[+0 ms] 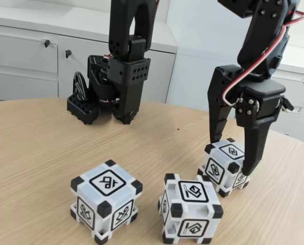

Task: Stack cubes from left to right.

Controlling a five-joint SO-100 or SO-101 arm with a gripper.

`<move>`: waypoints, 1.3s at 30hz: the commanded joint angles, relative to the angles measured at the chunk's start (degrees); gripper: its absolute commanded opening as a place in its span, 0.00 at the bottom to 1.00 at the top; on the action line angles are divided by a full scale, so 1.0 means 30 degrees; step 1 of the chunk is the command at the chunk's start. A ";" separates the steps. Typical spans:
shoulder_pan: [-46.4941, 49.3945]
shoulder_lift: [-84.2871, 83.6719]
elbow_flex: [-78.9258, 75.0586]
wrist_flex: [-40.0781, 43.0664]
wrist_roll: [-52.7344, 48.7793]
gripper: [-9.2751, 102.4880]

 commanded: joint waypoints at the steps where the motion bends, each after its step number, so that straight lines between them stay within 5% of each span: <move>1: 0.0146 0.1084 -0.0879 0.0381 -0.0029 0.25; 16: 0.0762 0.9111 -0.1025 0.5771 -0.1875 0.25; 25: 0.6445 1.3887 -0.1143 0.6855 -0.5039 0.26; 39: 1.6025 1.3770 -0.0820 0.6563 -1.0225 0.28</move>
